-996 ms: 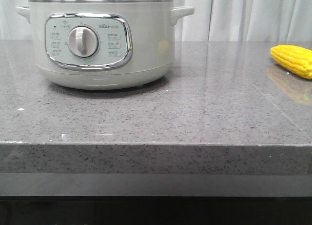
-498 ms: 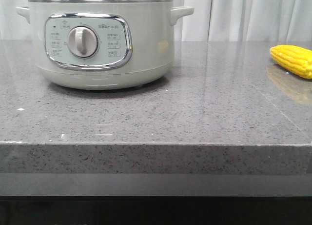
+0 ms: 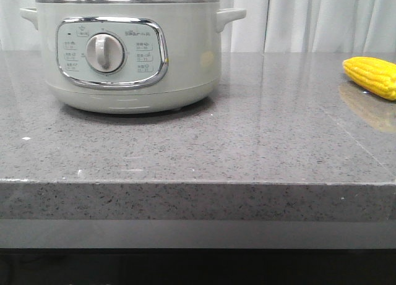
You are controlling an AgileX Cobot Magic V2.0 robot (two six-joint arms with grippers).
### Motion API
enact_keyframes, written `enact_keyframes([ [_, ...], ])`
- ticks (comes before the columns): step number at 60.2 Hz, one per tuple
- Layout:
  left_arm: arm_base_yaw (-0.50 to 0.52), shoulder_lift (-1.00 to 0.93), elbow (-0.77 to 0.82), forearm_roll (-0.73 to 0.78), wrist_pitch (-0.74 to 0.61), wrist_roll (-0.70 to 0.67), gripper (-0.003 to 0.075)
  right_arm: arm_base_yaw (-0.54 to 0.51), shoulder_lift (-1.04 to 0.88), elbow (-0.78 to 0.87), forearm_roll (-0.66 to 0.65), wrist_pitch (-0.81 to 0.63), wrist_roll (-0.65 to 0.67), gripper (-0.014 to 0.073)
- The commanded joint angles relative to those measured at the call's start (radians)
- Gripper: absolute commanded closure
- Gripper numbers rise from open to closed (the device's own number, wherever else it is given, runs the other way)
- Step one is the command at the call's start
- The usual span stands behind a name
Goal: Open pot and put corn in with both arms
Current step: 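Grasp the lid knob with the left gripper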
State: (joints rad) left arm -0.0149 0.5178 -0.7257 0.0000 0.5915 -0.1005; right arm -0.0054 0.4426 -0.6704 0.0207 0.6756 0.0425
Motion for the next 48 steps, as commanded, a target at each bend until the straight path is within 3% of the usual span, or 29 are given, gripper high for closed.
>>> enact_keyframes([
  [1,-0.005,0.022,-0.034,0.017,-0.073,-0.003,0.0549,-0.001,0.015,-0.026,-0.005,-0.055,-0.009,0.0318],
  [3,-0.005,0.025,-0.034,0.023,-0.075,-0.003,0.0490,-0.001,0.015,-0.026,-0.005,-0.055,-0.009,0.0221],
  [7,-0.008,0.036,-0.034,0.024,-0.091,-0.003,0.0294,-0.001,0.015,-0.026,-0.005,-0.054,-0.009,0.0034],
  [10,-0.026,0.048,-0.034,0.010,-0.118,-0.003,0.0169,-0.001,0.015,-0.026,-0.005,-0.049,-0.009,-0.0036],
  [12,-0.045,0.059,-0.034,0.008,-0.131,-0.003,0.0138,-0.001,0.015,-0.026,-0.005,-0.049,-0.009,-0.0049],
  [37,-0.381,0.320,-0.147,0.008,-0.319,0.003,0.0139,-0.001,0.015,-0.026,-0.004,-0.051,-0.009,-0.0048],
  [48,-0.465,0.477,-0.257,0.013,-0.378,0.003,0.0154,-0.001,0.015,-0.026,-0.004,-0.051,-0.009,-0.0048],
])
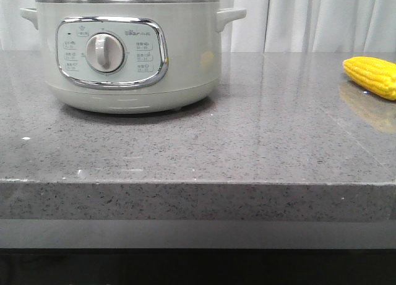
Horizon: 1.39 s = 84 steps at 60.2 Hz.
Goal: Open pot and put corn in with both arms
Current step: 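Grasp the lid knob with the left gripper, then lift the glass lid off the pot with the left gripper and hold it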
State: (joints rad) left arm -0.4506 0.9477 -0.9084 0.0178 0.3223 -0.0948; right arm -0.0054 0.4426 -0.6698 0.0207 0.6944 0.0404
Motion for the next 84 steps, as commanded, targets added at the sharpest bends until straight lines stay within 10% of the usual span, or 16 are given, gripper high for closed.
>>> enact_keyframes([
  [1,-0.036,0.067,-0.083,-0.004,-0.115,-0.002,0.0157,-0.001,0.015,-0.027,-0.004,-0.070,-0.007,-0.0048],
  [42,-0.028,0.580,-0.566,-0.003,-0.112,-0.017,0.0155,-0.001,0.015,-0.027,-0.004,-0.071,-0.007,-0.0048],
  [84,-0.006,0.686,-0.585,-0.028,-0.131,-0.017,0.0196,-0.001,0.015,-0.027,-0.004,-0.071,-0.007,-0.0048],
])
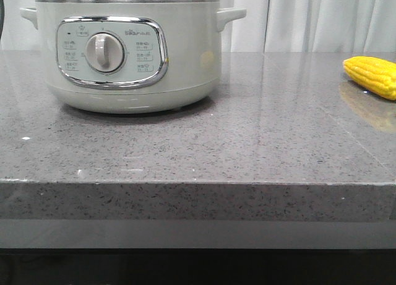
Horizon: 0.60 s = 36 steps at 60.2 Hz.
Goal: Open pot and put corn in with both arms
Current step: 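Lift the glass lid off the pot with the left gripper and hold it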
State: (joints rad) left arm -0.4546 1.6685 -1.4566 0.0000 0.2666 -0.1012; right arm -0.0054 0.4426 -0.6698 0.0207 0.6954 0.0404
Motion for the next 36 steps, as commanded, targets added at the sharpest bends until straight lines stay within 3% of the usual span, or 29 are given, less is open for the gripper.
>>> enact_keyframes([
  [1,-0.002,-0.035,-0.037,-0.010,-0.076,-0.008,0.0209,-0.001,0.015,-0.027,-0.004,-0.072,-0.007,-0.0048],
  [8,-0.002,-0.035,-0.037,-0.010,-0.080,-0.005,0.0336,-0.001,0.015,-0.027,-0.004,-0.071,-0.007,-0.0048],
  [19,-0.002,-0.035,-0.037,-0.010,-0.089,-0.005,0.0467,-0.001,0.015,-0.027,-0.004,-0.071,-0.007,-0.0048],
  [36,-0.002,-0.049,-0.086,-0.010,-0.098,-0.005,0.0482,-0.001,0.015,-0.027,-0.004,-0.071,-0.007,-0.0048],
])
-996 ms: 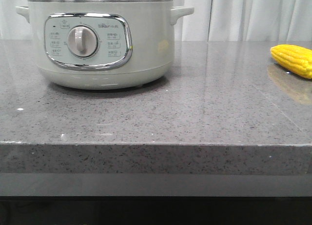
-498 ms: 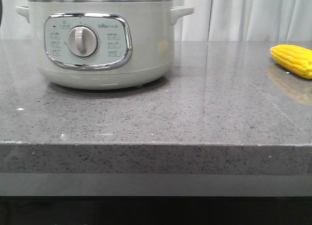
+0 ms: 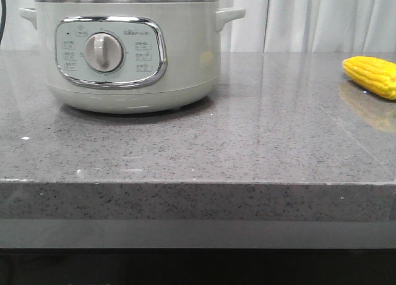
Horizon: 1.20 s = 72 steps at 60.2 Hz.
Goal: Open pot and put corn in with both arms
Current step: 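Lift the glass lid off the pot with the left gripper and hold it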
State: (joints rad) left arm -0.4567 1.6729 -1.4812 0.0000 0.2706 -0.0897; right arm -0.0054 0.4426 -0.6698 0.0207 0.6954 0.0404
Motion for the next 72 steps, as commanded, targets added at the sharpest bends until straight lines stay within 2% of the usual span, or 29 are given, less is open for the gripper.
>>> enact_keyframes([
  [1,0.000,-0.055,-0.067,-0.010,-0.100,-0.017,0.0482,-0.001,0.015,-0.027,-0.004,-0.071,-0.007,-0.0048],
  [16,0.000,-0.135,-0.159,-0.010,-0.015,-0.017,0.0482,-0.001,0.015,-0.027,-0.004,-0.071,-0.007,-0.0048],
  [24,0.000,-0.218,-0.182,-0.008,0.118,-0.017,0.0482,-0.001,0.015,-0.027,-0.004,-0.071,-0.007,-0.0048],
  [36,0.000,-0.369,-0.159,0.106,0.303,-0.017,0.0481,-0.001,0.015,-0.027,-0.004,-0.071,-0.007,-0.0048],
  [42,0.010,-0.455,-0.098,0.122,0.339,-0.018,0.0481,-0.001,0.015,-0.027,-0.004,-0.071,-0.007,-0.0048],
  [72,0.082,-0.921,0.379,0.122,0.333,-0.018,0.0481,-0.001,0.015,-0.026,-0.004,-0.064,-0.007,-0.0048],
])
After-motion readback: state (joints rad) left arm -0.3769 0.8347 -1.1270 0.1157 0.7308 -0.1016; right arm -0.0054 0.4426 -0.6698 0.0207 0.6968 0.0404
